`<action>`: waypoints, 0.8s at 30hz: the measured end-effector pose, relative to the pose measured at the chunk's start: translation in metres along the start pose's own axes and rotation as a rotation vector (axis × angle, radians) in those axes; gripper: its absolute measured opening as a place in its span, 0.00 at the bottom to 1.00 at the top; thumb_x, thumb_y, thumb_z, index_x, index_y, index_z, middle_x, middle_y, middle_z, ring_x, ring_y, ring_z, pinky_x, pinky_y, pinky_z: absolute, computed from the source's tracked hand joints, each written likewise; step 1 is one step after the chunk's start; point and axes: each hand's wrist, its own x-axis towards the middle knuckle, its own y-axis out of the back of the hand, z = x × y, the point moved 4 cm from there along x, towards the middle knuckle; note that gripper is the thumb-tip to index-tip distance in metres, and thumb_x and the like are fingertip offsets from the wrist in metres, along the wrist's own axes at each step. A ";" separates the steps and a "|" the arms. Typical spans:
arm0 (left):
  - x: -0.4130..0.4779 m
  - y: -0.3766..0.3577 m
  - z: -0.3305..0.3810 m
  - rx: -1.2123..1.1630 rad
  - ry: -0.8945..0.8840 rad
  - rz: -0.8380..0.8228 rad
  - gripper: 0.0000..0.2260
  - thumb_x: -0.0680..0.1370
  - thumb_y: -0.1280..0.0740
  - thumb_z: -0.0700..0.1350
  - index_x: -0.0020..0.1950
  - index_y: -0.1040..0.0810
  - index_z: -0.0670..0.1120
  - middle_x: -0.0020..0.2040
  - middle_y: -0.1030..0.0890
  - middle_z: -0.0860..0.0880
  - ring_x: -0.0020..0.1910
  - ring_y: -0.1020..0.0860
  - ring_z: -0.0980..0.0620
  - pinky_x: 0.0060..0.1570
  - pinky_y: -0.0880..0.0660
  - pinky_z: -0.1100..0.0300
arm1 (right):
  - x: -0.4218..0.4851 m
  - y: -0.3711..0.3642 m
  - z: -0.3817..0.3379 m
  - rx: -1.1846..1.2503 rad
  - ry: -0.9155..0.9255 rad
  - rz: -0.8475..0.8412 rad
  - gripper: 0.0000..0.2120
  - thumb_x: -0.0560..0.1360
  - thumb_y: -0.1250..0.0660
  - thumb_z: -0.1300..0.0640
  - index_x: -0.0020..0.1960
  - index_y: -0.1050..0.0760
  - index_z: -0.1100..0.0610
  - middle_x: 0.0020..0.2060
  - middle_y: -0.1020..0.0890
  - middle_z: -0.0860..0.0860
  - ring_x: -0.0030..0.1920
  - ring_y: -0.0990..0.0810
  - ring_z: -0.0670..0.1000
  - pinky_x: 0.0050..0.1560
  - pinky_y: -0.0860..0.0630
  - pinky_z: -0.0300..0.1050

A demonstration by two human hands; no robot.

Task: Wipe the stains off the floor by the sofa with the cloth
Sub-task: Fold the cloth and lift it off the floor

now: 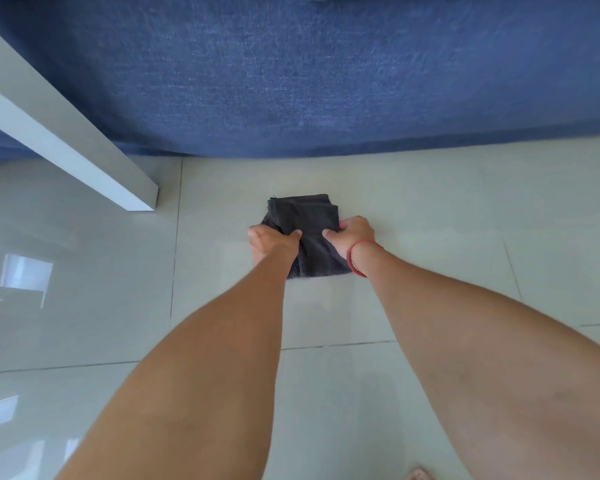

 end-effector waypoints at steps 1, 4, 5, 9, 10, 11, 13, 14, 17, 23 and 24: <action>-0.001 -0.001 0.001 0.029 0.016 -0.005 0.28 0.72 0.26 0.52 0.64 0.32 0.40 0.61 0.24 0.43 0.59 0.23 0.41 0.57 0.24 0.49 | 0.000 -0.001 0.000 -0.018 -0.017 -0.021 0.10 0.75 0.33 0.54 0.38 0.28 0.58 0.35 0.24 0.53 0.41 0.25 0.56 0.42 0.31 0.42; -0.003 -0.001 0.003 0.220 -0.004 -0.006 0.27 0.75 0.31 0.55 0.68 0.33 0.41 0.65 0.26 0.42 0.64 0.26 0.42 0.63 0.28 0.49 | -0.002 -0.005 -0.004 -0.033 -0.035 -0.033 0.15 0.74 0.34 0.52 0.34 0.33 0.56 0.33 0.27 0.52 0.41 0.28 0.56 0.42 0.33 0.43; -0.004 -0.002 0.005 0.254 -0.019 -0.011 0.27 0.76 0.32 0.54 0.69 0.33 0.41 0.66 0.27 0.42 0.65 0.27 0.42 0.64 0.28 0.50 | -0.002 -0.005 -0.004 -0.018 -0.041 -0.028 0.16 0.74 0.34 0.52 0.33 0.35 0.55 0.35 0.27 0.53 0.41 0.29 0.56 0.42 0.33 0.43; -0.007 -0.002 0.006 0.229 -0.057 -0.066 0.21 0.78 0.33 0.45 0.68 0.32 0.40 0.65 0.26 0.41 0.64 0.25 0.41 0.60 0.25 0.52 | -0.007 -0.009 0.010 0.059 -0.129 -0.097 0.13 0.70 0.29 0.50 0.45 0.26 0.60 0.46 0.20 0.54 0.46 0.22 0.56 0.48 0.26 0.44; -0.007 -0.002 0.003 0.216 -0.046 -0.076 0.21 0.77 0.32 0.43 0.68 0.33 0.39 0.65 0.26 0.41 0.63 0.25 0.41 0.59 0.25 0.52 | -0.008 -0.010 0.017 0.096 -0.172 -0.114 0.19 0.67 0.27 0.50 0.51 0.24 0.61 0.50 0.19 0.55 0.50 0.19 0.57 0.53 0.23 0.46; -0.006 0.000 0.000 0.196 -0.019 -0.074 0.22 0.77 0.32 0.41 0.69 0.33 0.38 0.65 0.27 0.41 0.63 0.24 0.41 0.57 0.24 0.52 | -0.011 -0.010 0.020 0.116 -0.204 -0.118 0.24 0.65 0.26 0.50 0.56 0.24 0.60 0.53 0.18 0.55 0.53 0.19 0.58 0.56 0.22 0.49; -0.007 0.005 -0.007 0.135 0.057 -0.064 0.24 0.75 0.30 0.40 0.69 0.33 0.37 0.64 0.26 0.41 0.61 0.23 0.42 0.52 0.23 0.54 | -0.015 -0.009 0.021 0.117 -0.226 -0.116 0.27 0.65 0.24 0.51 0.60 0.25 0.60 0.57 0.19 0.56 0.56 0.19 0.59 0.60 0.23 0.52; -0.007 0.006 -0.010 0.121 0.080 -0.061 0.24 0.75 0.30 0.40 0.68 0.32 0.37 0.64 0.25 0.41 0.61 0.23 0.42 0.52 0.23 0.54 | -0.019 -0.008 0.019 0.107 -0.233 -0.117 0.26 0.66 0.25 0.52 0.61 0.26 0.61 0.57 0.20 0.56 0.57 0.20 0.59 0.60 0.23 0.51; -0.013 0.007 -0.015 0.160 0.093 -0.085 0.24 0.76 0.31 0.42 0.69 0.34 0.38 0.65 0.26 0.40 0.62 0.24 0.41 0.53 0.24 0.52 | -0.029 -0.011 0.017 0.118 -0.263 -0.142 0.19 0.68 0.27 0.57 0.56 0.26 0.62 0.53 0.18 0.57 0.54 0.18 0.59 0.58 0.21 0.52; -0.019 0.005 -0.013 0.144 0.023 -0.166 0.21 0.77 0.36 0.46 0.66 0.30 0.38 0.63 0.25 0.40 0.59 0.23 0.41 0.51 0.23 0.54 | -0.033 -0.015 0.012 0.226 -0.187 -0.193 0.21 0.66 0.37 0.59 0.59 0.25 0.58 0.51 0.18 0.56 0.51 0.18 0.59 0.54 0.19 0.54; -0.020 0.003 -0.013 0.100 0.037 -0.186 0.21 0.77 0.37 0.47 0.67 0.31 0.39 0.63 0.25 0.41 0.59 0.23 0.41 0.50 0.25 0.53 | -0.033 -0.014 0.009 0.218 -0.153 -0.188 0.19 0.69 0.38 0.59 0.60 0.25 0.57 0.52 0.19 0.56 0.53 0.19 0.59 0.56 0.21 0.53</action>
